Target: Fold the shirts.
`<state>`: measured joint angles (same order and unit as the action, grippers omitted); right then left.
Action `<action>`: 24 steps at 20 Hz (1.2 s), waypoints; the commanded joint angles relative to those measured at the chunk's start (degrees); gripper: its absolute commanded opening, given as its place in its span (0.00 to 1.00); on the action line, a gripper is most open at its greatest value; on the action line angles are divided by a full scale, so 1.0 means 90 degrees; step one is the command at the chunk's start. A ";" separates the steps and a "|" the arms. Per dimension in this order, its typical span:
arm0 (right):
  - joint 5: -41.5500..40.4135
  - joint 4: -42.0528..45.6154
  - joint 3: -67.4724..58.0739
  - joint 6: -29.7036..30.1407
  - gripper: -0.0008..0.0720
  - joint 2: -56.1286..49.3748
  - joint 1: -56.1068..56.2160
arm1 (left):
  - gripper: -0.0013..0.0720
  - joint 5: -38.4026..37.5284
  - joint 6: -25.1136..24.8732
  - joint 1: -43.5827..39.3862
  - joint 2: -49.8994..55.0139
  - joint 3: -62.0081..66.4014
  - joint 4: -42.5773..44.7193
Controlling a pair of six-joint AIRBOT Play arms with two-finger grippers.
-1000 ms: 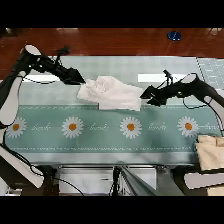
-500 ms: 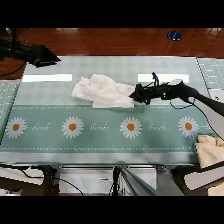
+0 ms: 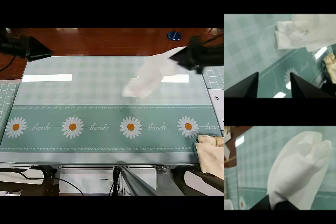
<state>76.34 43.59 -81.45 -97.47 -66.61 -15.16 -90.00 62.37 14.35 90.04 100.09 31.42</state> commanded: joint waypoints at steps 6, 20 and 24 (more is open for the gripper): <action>0.3337 0.2242 -0.0466 -0.0884 0.05 0.1562 -0.3808 | 0.66 -0.0041 0.0032 -0.0610 -0.0039 0.0002 -0.1214; 0.3361 0.5549 0.0775 -0.0233 0.05 0.1989 -0.5110 | 0.66 0.0483 -0.0192 0.0284 -0.0075 0.0002 -0.1668; 0.3366 0.6698 0.2550 0.0056 0.05 0.2494 -0.5190 | 0.66 0.1027 -0.0544 0.0668 -0.0034 0.0002 -0.1664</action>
<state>103.13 94.32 -68.10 -99.18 -46.83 -61.21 -84.31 59.90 17.91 89.52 100.09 16.58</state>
